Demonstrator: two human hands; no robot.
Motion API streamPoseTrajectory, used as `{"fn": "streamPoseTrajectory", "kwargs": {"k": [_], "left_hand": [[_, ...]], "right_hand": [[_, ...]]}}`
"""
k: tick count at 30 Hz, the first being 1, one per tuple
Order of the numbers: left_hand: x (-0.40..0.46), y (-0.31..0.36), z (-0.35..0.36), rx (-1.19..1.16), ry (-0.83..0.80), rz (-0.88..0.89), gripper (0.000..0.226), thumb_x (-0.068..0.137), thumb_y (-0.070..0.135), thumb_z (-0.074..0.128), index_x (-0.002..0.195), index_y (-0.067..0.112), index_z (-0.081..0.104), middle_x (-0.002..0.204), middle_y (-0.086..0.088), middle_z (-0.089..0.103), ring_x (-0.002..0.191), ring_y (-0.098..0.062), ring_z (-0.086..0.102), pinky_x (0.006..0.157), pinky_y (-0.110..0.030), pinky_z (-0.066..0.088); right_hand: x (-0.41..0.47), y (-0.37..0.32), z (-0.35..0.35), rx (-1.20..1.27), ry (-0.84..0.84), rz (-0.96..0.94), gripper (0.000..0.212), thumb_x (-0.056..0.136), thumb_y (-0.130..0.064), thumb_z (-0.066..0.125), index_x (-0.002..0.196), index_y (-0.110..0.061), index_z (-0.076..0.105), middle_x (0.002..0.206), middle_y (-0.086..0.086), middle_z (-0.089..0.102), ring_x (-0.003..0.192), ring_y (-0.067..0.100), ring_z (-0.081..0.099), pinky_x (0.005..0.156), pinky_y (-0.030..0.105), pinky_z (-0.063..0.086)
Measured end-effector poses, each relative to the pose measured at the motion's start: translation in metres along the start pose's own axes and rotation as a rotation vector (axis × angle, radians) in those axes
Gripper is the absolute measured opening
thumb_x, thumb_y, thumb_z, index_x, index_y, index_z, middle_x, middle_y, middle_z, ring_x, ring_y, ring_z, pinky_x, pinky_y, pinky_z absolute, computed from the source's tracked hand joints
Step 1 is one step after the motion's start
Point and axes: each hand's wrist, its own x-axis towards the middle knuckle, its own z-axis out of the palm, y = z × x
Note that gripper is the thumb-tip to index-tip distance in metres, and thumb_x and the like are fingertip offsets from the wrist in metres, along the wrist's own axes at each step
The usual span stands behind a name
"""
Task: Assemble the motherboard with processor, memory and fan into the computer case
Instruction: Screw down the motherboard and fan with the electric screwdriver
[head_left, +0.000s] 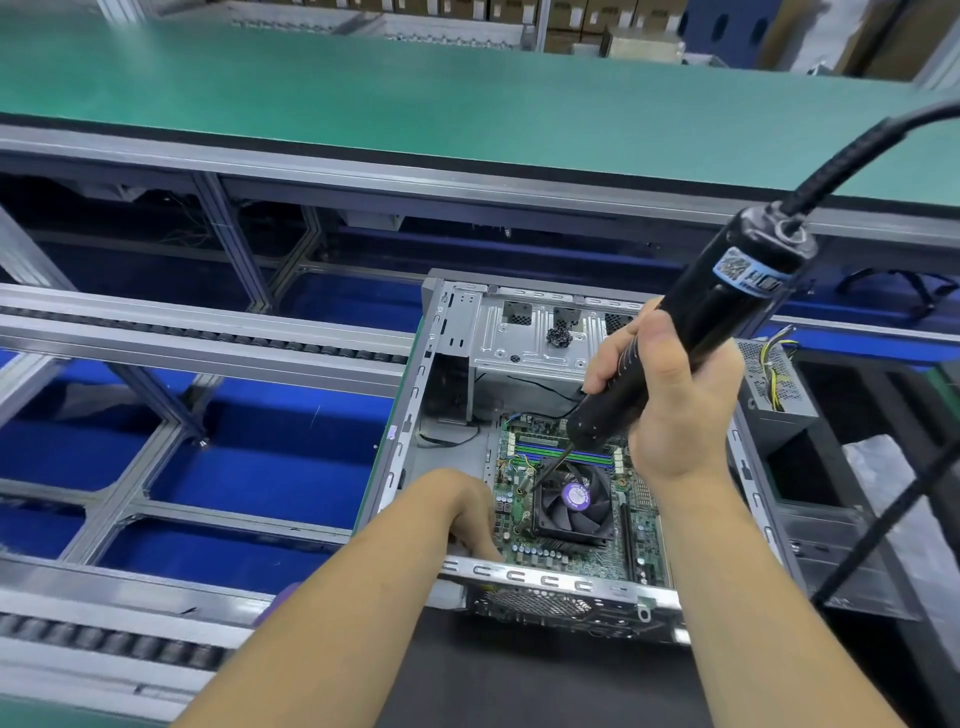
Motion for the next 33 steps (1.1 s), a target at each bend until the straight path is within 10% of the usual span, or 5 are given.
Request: {"fn": "streamPoseTrajectory", "kwargs": {"k": [9, 13, 19, 24, 33], "left_hand": [[0.004, 0.004, 0.001, -0.498, 0.538, 0.291, 0.051, 0.065, 0.045, 0.09, 0.067, 0.015, 0.048, 0.061, -0.002, 0.046, 0.055, -0.016, 0.04, 0.053, -0.025, 0.034], [0.002, 0.017, 0.0, -0.332, 0.689, 0.214, 0.062, 0.083, 0.061, 0.067, 0.056, 0.016, 0.035, 0.053, -0.003, 0.034, 0.053, -0.023, 0.033, 0.055, -0.029, 0.027], [0.001, 0.046, 0.004, -0.273, 0.474, -0.022, 0.055, 0.099, 0.052, 0.046, 0.073, 0.006, 0.061, 0.054, -0.002, 0.056, 0.059, -0.024, 0.06, 0.071, -0.033, 0.054], [0.004, 0.026, -0.002, -0.646, 0.305, -0.048, 0.047, 0.087, 0.05, 0.07, 0.068, 0.008, 0.061, 0.046, 0.002, 0.058, 0.037, -0.013, 0.047, 0.046, -0.019, 0.038], [0.015, 0.018, 0.005, -0.821, 0.275, -0.121, 0.045, 0.077, 0.049, 0.08, 0.081, 0.013, 0.054, 0.045, 0.004, 0.053, 0.036, -0.014, 0.045, 0.047, -0.019, 0.036]], "right_hand": [[0.007, -0.004, -0.001, -0.025, 0.123, -0.052, 0.019, 0.085, -0.043, 0.067, 0.07, -0.032, 0.067, 0.053, -0.001, 0.059, 0.048, 0.026, 0.055, 0.057, 0.031, 0.048], [0.012, -0.009, -0.004, -0.035, 0.171, -0.109, 0.03, 0.083, -0.057, 0.073, 0.072, -0.03, 0.063, 0.053, -0.001, 0.06, 0.047, 0.025, 0.057, 0.056, 0.029, 0.048], [0.018, -0.009, -0.01, -0.049, 0.194, -0.112, 0.027, 0.084, -0.055, 0.072, 0.073, -0.033, 0.063, 0.054, -0.001, 0.06, 0.047, 0.028, 0.055, 0.056, 0.031, 0.048], [0.016, -0.005, -0.008, -0.013, 0.177, -0.074, 0.025, 0.085, -0.044, 0.068, 0.077, -0.023, 0.056, 0.054, 0.002, 0.057, 0.046, 0.027, 0.054, 0.053, 0.03, 0.047], [0.016, 0.003, 0.003, -0.032, 0.107, -0.041, 0.018, 0.084, -0.042, 0.066, 0.069, -0.031, 0.066, 0.053, 0.002, 0.059, 0.05, 0.027, 0.053, 0.057, 0.033, 0.048]]}}
